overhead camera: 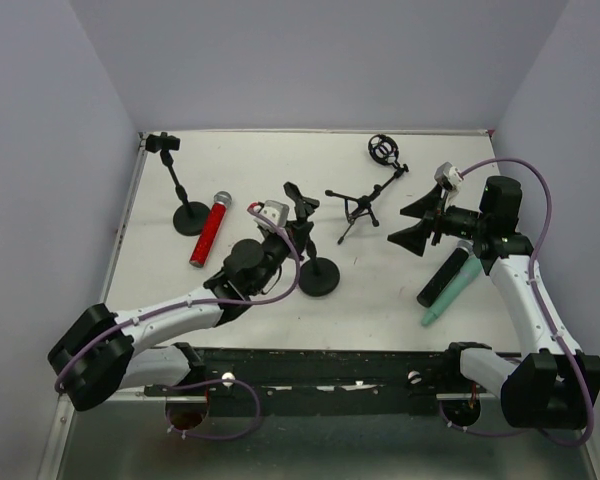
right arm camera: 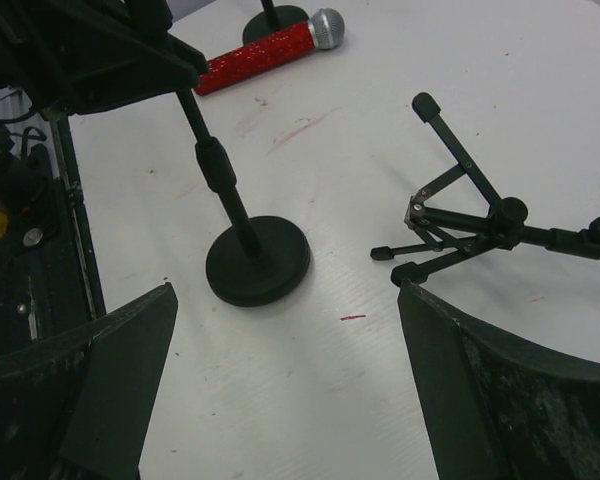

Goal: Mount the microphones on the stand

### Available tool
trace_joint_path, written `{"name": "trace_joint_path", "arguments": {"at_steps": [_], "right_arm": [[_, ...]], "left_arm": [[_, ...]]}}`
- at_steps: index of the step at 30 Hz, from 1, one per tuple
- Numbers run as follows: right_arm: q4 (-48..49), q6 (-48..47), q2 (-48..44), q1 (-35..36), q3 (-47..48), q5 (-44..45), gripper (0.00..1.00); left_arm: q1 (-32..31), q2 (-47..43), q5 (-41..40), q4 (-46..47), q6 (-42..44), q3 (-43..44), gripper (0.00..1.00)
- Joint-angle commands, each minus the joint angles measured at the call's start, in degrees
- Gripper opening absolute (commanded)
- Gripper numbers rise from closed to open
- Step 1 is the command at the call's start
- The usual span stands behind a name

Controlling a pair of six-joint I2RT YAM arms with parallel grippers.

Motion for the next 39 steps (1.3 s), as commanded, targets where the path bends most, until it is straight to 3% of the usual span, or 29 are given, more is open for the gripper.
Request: {"name": "trace_joint_path", "arguments": {"at_steps": [1,5,10,12,16,21,27,32,37,39], "right_arm": [[0.01,-1.31,-0.14,-0.01,-0.43,0.58,1.0],[-0.25,-1.84,-0.05,-0.09,-0.52,1.11,1.0],[-0.34,-2.19,0.38,-0.01,-0.61,1.29,1.0],[-0.61,-2.28,0.65,-0.09,-0.52,1.38,1.0],[-0.78,-2.63,1.09,-0.09,-0.43,1.64,1.0],[-1.22,-3.16,1.18,-0.09,-0.26,2.08,1.0],[-1.4,-3.6,1.53,-0.09,-0.35,2.34,1.0],[-2.45,-4.74,1.7,-0.18,-0.17,3.48,1.0],[-3.16,-4.05,1.79,-2.37,0.44,3.84,1.0],[-0.8,2.77,1.97,-4.39,1.06,4.88,1.0]], "left_arm": [[-6.84,2.95,-20.44,7.72,2.01,1.77,0.0],[-10.27,7.43,-26.61,9.33,4.22,3.79,0.0],[-12.12,11.22,-25.83,10.2,7.11,5.55,0.0],[-12.65,11.48,-25.74,10.28,7.47,5.56,0.09],[-13.09,10.52,-24.34,9.24,7.12,5.03,0.39],[-13.18,7.98,-20.56,7.3,4.66,3.54,0.61],[-13.18,0.07,-14.77,2.22,2.81,0.29,0.79],[-13.0,-10.82,-7.39,-6.05,2.64,-3.23,0.85],[-12.3,-23.82,-1.67,-20.88,1.85,-2.62,0.92],[-10.29,-29.09,1.92,-27.83,2.11,-1.04,0.95]]}}
